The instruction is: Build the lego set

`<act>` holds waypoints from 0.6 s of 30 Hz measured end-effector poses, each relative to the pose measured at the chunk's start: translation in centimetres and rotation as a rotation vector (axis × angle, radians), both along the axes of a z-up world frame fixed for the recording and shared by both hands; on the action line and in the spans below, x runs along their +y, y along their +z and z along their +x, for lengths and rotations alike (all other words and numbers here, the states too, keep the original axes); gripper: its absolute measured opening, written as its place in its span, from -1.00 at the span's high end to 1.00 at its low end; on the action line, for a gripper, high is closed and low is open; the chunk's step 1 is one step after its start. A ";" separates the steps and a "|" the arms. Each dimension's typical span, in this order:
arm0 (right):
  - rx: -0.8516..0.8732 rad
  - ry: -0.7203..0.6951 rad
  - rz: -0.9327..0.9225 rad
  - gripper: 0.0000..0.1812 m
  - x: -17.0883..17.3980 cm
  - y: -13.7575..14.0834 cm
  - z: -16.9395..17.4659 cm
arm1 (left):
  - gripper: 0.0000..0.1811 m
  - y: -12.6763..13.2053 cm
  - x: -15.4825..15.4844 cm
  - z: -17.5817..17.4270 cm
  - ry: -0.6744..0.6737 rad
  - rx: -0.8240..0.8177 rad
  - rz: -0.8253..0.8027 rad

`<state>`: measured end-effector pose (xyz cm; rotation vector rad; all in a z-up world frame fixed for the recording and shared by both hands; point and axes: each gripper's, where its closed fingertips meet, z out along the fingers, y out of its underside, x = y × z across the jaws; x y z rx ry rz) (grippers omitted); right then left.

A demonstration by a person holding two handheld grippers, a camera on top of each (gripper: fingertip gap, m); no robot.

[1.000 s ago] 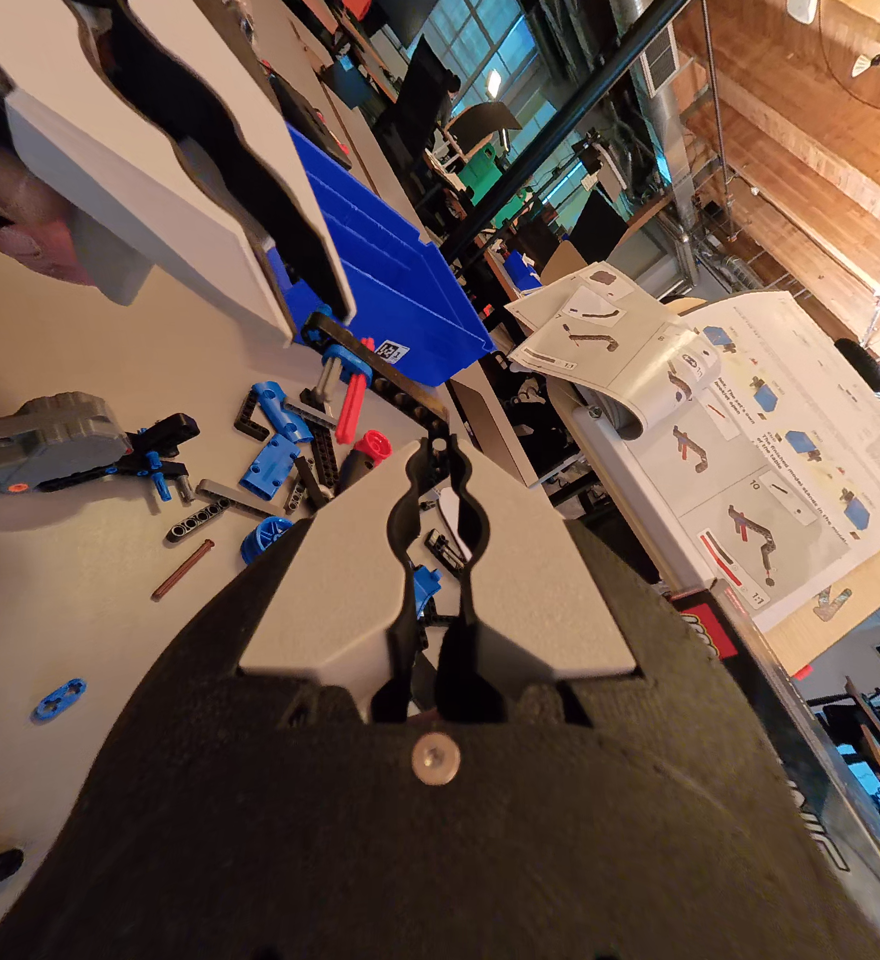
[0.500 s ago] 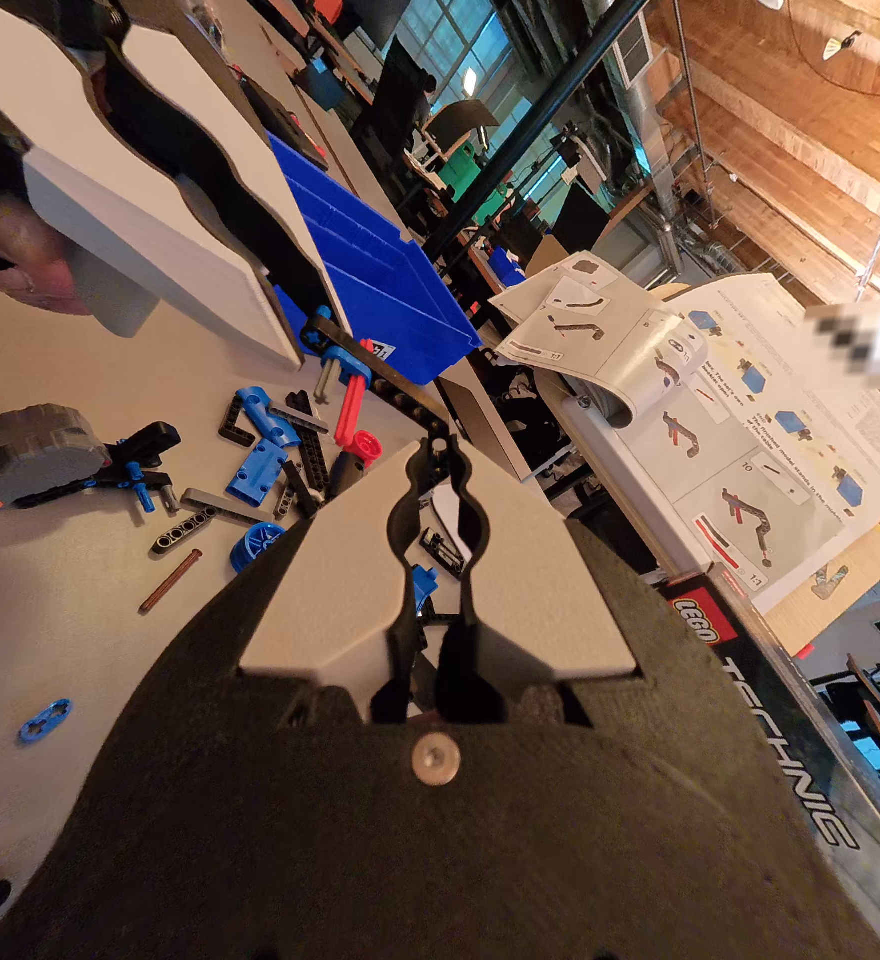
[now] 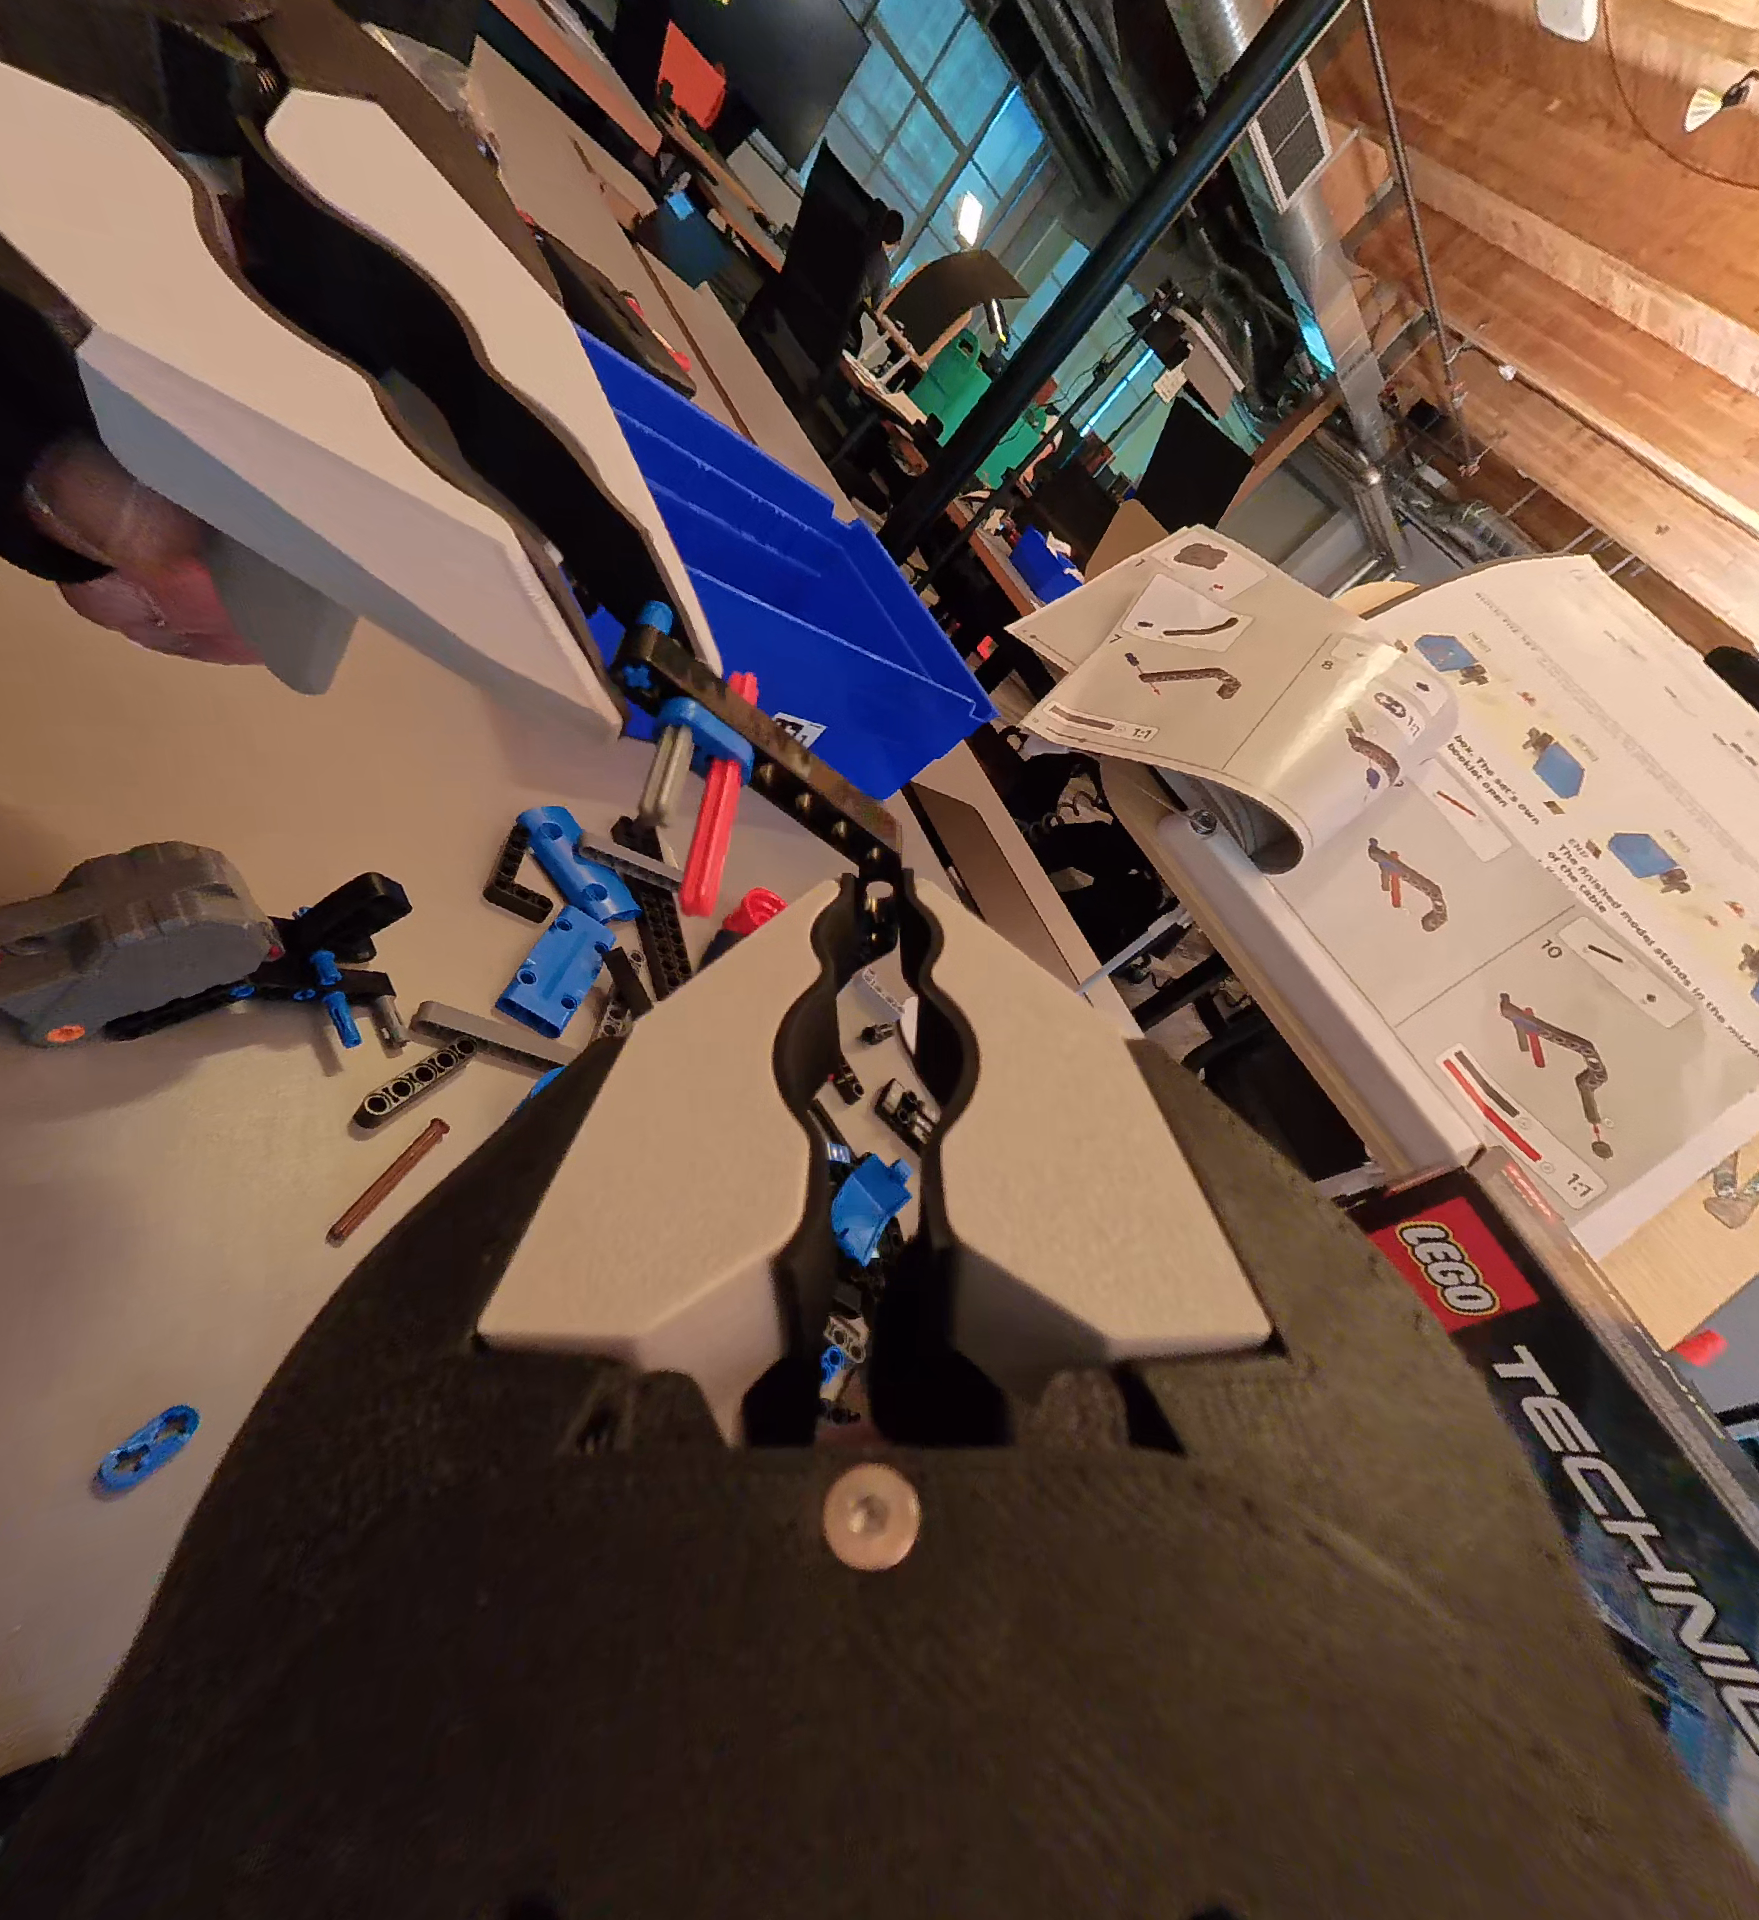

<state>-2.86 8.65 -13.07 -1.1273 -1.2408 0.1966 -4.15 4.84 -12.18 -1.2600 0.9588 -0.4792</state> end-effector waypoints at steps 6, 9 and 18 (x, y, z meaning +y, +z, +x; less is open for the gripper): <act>0.004 0.006 -0.004 0.95 0.0 0.0 0.0 | 0.55 0.2 0.6 -0.3 0.042 -0.014 -0.013; 0.000 0.010 -0.001 0.95 -0.2 -0.1 -0.3 | 0.74 0.2 0.2 0.2 0.006 -0.011 -0.012; 0.014 -0.007 0.001 0.95 0.0 0.1 -0.2 | 0.85 0.2 0.1 0.4 -0.015 -0.015 -0.040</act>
